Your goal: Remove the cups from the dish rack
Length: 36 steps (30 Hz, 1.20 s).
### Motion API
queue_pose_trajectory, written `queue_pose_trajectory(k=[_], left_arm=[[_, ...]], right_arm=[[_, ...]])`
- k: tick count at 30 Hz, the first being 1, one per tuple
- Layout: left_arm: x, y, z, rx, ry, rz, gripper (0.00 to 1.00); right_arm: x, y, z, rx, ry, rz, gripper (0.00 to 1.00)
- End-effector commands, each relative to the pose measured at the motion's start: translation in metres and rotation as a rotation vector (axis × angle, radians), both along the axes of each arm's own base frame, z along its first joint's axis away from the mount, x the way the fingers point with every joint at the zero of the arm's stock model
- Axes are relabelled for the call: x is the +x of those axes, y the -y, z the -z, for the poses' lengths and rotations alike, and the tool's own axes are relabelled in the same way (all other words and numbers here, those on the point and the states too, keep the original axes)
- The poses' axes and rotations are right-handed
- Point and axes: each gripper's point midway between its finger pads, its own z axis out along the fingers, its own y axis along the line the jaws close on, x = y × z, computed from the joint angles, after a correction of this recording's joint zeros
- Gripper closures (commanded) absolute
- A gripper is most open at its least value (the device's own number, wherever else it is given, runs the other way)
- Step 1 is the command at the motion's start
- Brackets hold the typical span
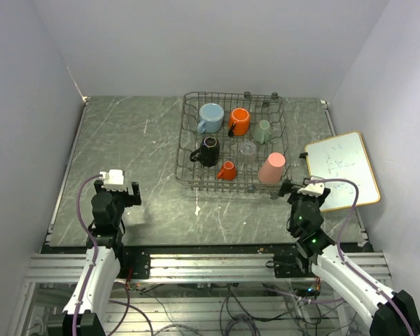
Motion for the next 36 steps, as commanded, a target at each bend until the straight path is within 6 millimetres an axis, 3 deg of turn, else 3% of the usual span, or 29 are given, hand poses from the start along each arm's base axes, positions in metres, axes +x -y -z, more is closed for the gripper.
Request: queue_pose_trajectory(k=[1, 13, 17, 20, 24, 26, 29, 32, 33, 36], left_arm=[[0.008, 0.002, -0.023, 0.000, 0.074, 0.009, 0.01], [0.008, 0.004, -0.023, -0.002, 0.075, 0.019, 0.01], [0.012, 0.019, -0.050, 0.013, 0.063, 0.120, 0.01], [0.021, 0.025, -0.070, 0.074, 0.011, 0.191, 0.01], [0.038, 0.024, -0.109, 0.148, -0.096, 0.239, 0.01], [0.043, 0.025, -0.125, 0.175, -0.176, 0.280, 0.00], [0.046, 0.030, -0.143, 0.195, -0.283, 0.351, 0.02], [0.043, 0.041, -0.155, 0.183, -0.358, 0.448, 0.02], [0.043, 0.047, -0.157, 0.175, -0.370, 0.487, 0.00], [0.043, 0.063, -0.164, 0.135, -0.393, 0.579, 0.01]], right_arm=[[-0.012, 0.010, 0.041, -0.035, -0.062, 0.018, 0.00], [-0.012, 0.010, 0.041, -0.035, -0.070, 0.021, 0.00], [-0.010, 0.007, 0.026, -0.055, -0.071, -0.004, 0.00], [-0.004, -0.006, -0.012, -0.018, -0.045, -0.059, 0.00], [-0.004, 0.006, -0.074, 0.234, 0.060, 0.092, 0.00], [0.000, -0.003, -0.111, 0.319, 0.087, 0.066, 0.00], [0.010, -0.020, -0.157, 0.294, 0.098, -0.029, 0.00], [0.010, -0.007, -0.164, 0.501, 0.139, 0.126, 0.00], [0.015, -0.011, -0.165, 0.524, 0.154, 0.114, 0.00], [0.039, -0.059, -0.181, 0.419, 0.135, -0.148, 0.00]])
